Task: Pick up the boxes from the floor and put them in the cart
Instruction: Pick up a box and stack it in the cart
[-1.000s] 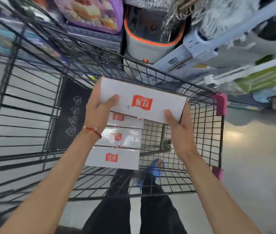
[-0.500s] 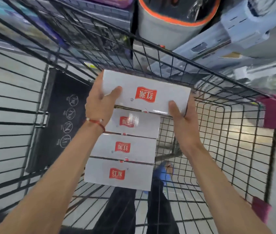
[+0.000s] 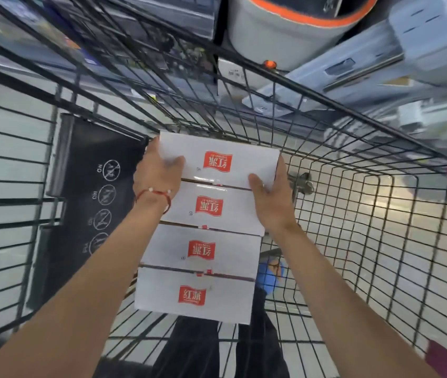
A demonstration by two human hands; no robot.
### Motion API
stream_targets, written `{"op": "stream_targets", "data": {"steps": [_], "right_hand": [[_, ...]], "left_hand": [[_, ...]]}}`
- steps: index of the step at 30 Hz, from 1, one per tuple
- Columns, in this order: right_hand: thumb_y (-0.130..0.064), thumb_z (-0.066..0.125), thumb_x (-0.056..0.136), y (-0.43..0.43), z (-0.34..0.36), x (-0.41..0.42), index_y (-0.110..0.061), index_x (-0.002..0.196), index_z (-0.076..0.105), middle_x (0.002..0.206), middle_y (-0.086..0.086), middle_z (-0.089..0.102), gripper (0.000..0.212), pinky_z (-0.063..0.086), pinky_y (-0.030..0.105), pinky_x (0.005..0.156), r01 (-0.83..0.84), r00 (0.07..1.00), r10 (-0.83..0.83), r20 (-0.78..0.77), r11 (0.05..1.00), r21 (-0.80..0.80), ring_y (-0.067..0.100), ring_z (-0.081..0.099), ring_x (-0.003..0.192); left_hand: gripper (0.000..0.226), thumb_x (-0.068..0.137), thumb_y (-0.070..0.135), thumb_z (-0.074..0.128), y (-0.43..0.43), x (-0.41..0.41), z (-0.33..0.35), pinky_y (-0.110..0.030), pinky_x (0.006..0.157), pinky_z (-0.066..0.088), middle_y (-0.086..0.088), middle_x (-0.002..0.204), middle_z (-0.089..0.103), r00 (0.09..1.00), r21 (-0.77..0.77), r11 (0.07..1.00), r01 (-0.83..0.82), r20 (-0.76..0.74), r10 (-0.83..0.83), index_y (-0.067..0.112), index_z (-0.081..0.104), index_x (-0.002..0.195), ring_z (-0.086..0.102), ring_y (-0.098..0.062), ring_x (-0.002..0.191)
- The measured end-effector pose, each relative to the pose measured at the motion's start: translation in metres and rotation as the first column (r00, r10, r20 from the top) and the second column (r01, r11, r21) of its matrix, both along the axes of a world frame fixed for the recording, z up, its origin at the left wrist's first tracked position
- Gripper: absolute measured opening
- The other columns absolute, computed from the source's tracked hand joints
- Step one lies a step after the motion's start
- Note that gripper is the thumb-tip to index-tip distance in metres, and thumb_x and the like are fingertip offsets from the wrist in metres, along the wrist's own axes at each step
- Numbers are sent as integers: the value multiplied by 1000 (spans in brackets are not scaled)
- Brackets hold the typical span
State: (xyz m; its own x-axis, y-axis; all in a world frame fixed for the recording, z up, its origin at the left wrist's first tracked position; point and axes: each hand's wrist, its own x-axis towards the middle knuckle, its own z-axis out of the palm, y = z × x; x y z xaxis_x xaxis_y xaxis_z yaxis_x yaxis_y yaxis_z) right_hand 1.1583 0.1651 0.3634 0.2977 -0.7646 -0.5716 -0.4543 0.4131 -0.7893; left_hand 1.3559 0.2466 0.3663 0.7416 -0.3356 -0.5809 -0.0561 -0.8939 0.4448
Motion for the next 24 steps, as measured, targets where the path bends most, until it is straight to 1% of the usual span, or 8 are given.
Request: {"op": "stream_targets", "data": {"steps": [2, 5, 9, 11, 13, 16, 20, 24], "right_hand": [[-13, 59, 105, 3, -3, 0, -26, 161, 28, 134, -8, 64, 65, 56, 13, 84, 6, 1000, -6, -16, 1000, 7, -11, 65, 104], [-14, 57, 105, 5, -5, 1, -31, 158, 30, 132, -11, 64, 62, 59, 19, 86, 35, 999, -35, -10, 999, 34, -2, 67, 110], [-17, 54, 107, 9, -3, 7, -32, 141, 34, 125, -16, 62, 42, 58, 25, 95, 51, 997, -48, -52, 997, 55, 0, 65, 111], [-22, 53, 107, 10, -2, 9, -24, 141, 33, 123, -12, 62, 40, 57, 24, 92, 39, 995, -34, -99, 998, 41, 0, 64, 107], [-28, 52, 107, 9, -2, 9, -24, 140, 32, 124, -9, 62, 39, 54, 18, 80, -4, 990, 7, -144, 1000, 26, 0, 64, 100], [-31, 52, 107, 11, -4, 4, -28, 142, 30, 118, -19, 61, 42, 52, 15, 74, -43, 989, 46, -144, 999, 22, -6, 66, 90], [-26, 49, 109, 11, -7, -1, -27, 150, 20, 121, -22, 57, 51, 54, 10, 76, -79, 995, 84, -62, 994, 77, -19, 63, 96], [-22, 50, 109, 5, 2, -5, -38, 139, 21, 122, -17, 57, 45, 57, 12, 76, -88, 995, 95, -26, 977, 195, -2, 64, 105]], "left_hand": [[61, 89, 28, 63, 3, -2, 0, -45, 104, 46, -11, 134, 61, 999, -19, 999, 32, 29, -32, 22, 43, 146, 55, -35, 124], [60, 88, 14, 66, 13, -9, 5, -43, 104, 48, -4, 136, 60, 995, -132, 988, 83, 61, -75, 24, 46, 143, 56, -27, 124], [41, 93, 29, 65, 31, -19, 4, -29, 84, 50, 0, 119, 67, 993, -132, 988, -82, -100, 69, 28, 54, 133, 66, -22, 108], [43, 94, 40, 62, 39, -21, 1, -35, 89, 52, -3, 115, 69, 982, -100, 987, -122, -155, 106, 29, 54, 135, 65, -25, 107], [41, 94, 40, 62, 42, -19, 0, -44, 98, 53, -3, 119, 68, 984, -111, 985, -131, -133, 116, 29, 57, 133, 64, -26, 110], [38, 95, 40, 60, 43, -16, -4, -47, 102, 50, -2, 123, 68, 988, -110, 985, -132, -91, 122, 32, 59, 132, 62, -27, 115], [34, 93, 38, 64, 45, -19, -8, -40, 98, 52, 1, 118, 69, 976, -146, 969, -198, -118, 182, 35, 62, 127, 64, -23, 110], [37, 94, 31, 62, 38, -25, -5, -31, 94, 49, 0, 119, 67, 958, -155, 949, -276, -127, 258, 28, 60, 131, 62, -21, 109]]}}
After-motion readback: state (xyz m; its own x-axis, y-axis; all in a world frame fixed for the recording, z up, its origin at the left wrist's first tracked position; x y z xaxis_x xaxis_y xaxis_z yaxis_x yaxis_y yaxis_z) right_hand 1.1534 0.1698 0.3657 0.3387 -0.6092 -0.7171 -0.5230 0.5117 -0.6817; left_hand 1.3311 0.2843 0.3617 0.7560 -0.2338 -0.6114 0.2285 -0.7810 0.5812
